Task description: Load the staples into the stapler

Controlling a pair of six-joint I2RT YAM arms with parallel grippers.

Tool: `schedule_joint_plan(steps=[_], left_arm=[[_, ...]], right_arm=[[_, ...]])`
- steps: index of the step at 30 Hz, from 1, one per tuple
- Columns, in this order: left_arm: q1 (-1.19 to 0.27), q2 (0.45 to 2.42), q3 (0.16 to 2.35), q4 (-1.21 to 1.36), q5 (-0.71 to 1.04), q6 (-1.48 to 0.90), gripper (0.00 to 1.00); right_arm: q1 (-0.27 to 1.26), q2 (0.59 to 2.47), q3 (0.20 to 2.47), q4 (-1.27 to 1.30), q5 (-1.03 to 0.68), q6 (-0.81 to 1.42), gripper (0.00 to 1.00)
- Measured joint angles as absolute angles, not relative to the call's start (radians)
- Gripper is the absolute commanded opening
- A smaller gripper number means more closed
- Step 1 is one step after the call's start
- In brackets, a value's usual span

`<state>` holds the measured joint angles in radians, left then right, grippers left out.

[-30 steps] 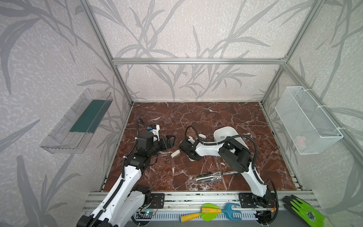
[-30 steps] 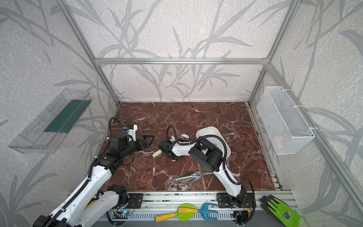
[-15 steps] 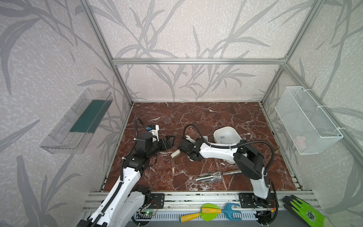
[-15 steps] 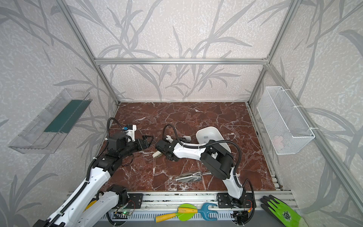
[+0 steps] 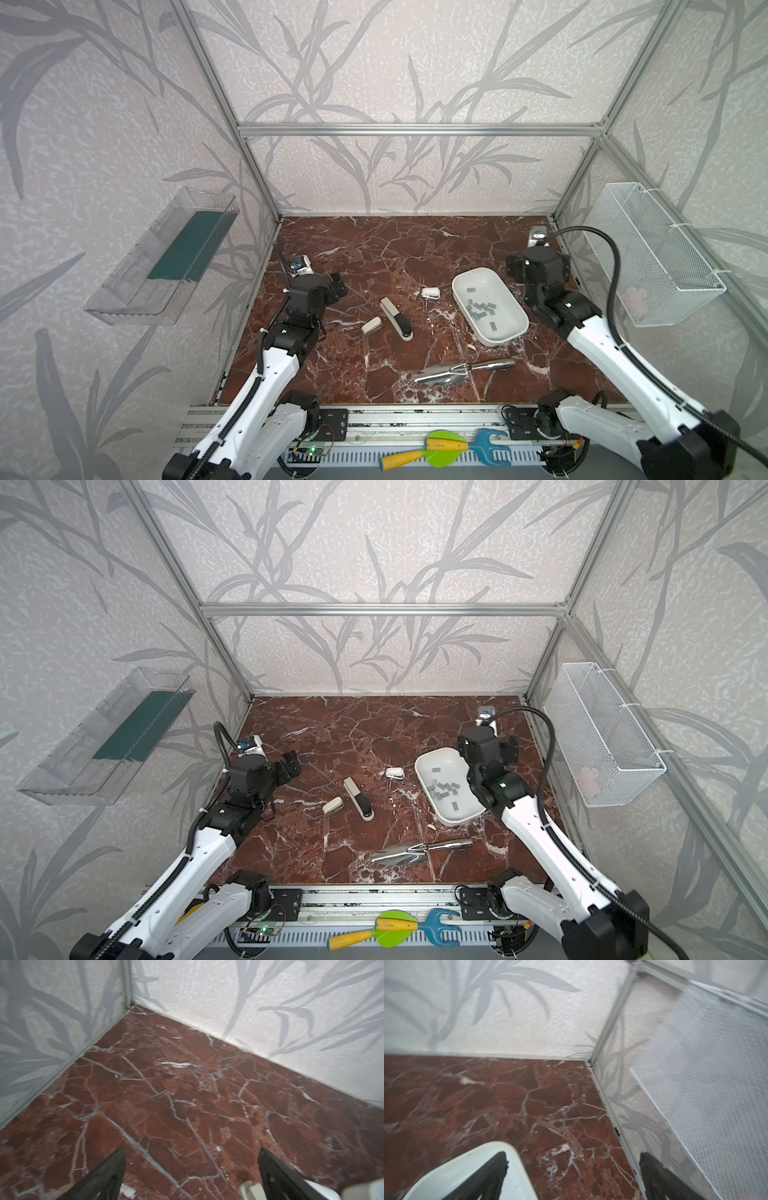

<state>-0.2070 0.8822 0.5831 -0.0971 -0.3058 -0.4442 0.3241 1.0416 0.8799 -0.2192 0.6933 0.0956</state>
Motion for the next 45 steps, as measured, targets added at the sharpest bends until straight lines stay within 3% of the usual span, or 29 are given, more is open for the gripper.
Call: schedule_joint_plan(steps=[5, 15, 22, 37, 45], left_arm=[[-0.197, 0.958, 0.478, 0.093, -0.489, -0.338, 1.00], [-0.153, 1.186, 0.350, 0.508, -0.659, -0.201, 1.00], [-0.141, 1.381, 0.380, 0.595, -0.680, -0.157, 1.00], [-0.135, 1.355, 0.389, 0.632, -0.644, -0.148, 1.00], [-0.135, 1.346, 0.375, 0.652, -0.582, -0.130, 1.00]], right_arm=[[0.155, 1.216, 0.838, -0.131, 0.625, 0.202, 0.99], [0.036, 1.525, 0.753, 0.042, 0.580, 0.278, 0.99], [-0.011, 1.598, 0.781, 0.089, 0.450, 0.278, 0.99], [-0.010, 1.582, 0.714, 0.178, -0.013, 0.126, 0.99], [0.039, 1.518, 0.504, 0.552, -0.084, 0.009, 0.99]])
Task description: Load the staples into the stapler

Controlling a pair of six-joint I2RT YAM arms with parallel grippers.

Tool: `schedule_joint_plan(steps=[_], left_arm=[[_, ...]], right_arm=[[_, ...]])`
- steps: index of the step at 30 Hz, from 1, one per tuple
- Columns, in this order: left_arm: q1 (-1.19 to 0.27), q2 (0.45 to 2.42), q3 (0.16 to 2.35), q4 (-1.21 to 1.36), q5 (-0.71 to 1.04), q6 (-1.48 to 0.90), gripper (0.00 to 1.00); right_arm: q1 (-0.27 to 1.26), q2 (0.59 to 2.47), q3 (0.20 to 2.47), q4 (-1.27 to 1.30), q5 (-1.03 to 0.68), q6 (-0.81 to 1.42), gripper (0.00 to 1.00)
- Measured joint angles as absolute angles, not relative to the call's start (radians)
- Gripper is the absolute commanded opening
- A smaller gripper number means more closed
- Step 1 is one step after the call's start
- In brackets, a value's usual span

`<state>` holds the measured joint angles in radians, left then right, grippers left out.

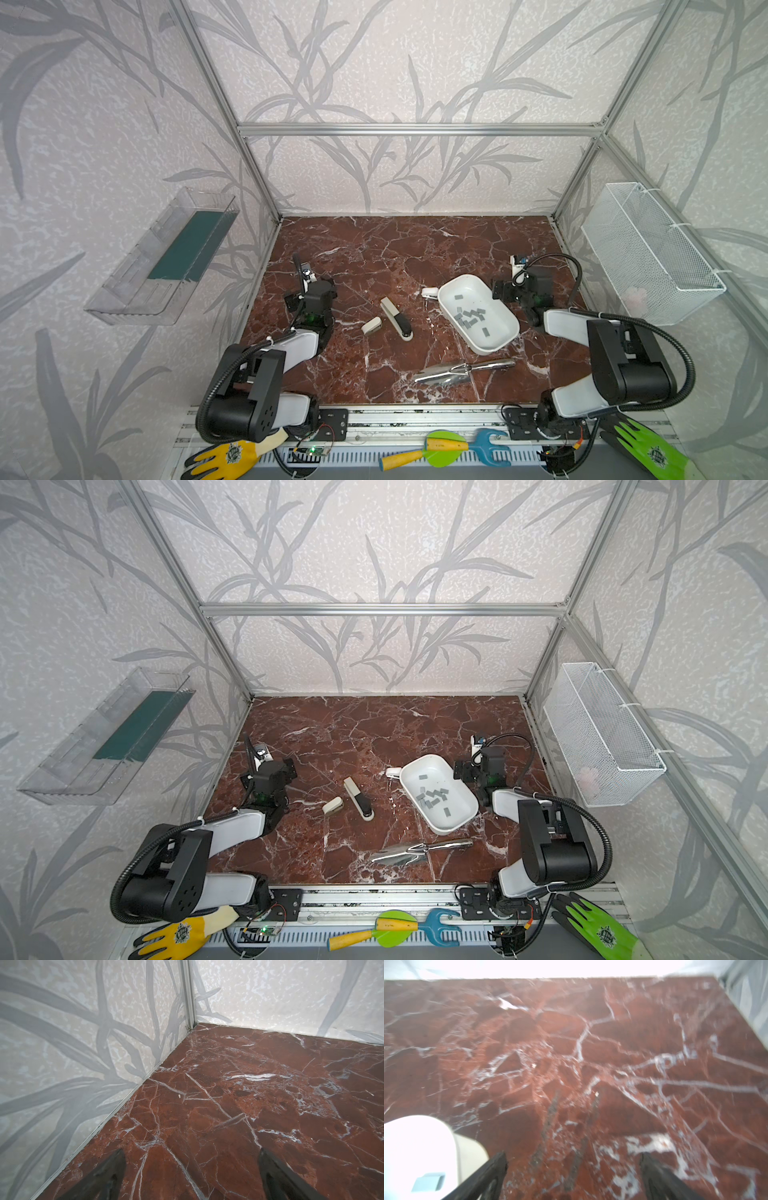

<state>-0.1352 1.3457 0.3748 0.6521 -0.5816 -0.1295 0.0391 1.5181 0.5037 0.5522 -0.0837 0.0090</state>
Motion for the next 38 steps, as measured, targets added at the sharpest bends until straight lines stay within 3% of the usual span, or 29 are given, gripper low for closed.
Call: schedule_joint_plan(steps=[8, 15, 19, 38], left_arm=[[-0.135, 1.398, 0.411, 0.646, -0.522, -0.077, 1.00], [-0.132, 1.434, 0.412, 0.730, -0.493, -0.035, 1.00], [-0.081, 1.551, 0.325, 0.979, -0.415, -0.025, 1.00], [-0.034, 1.573, 0.347, 0.975, -0.368, -0.053, 0.99]], right_arm=[[0.039, 1.546, 0.376, 0.859, -0.078, -0.015, 0.99], [0.040, 1.555, 0.367, 0.914, -0.075, -0.028, 0.99], [0.041, 1.554, 0.370, 0.902, -0.076, -0.032, 0.99], [0.059, 1.554, 0.387, 0.876, -0.070, -0.051, 0.99]])
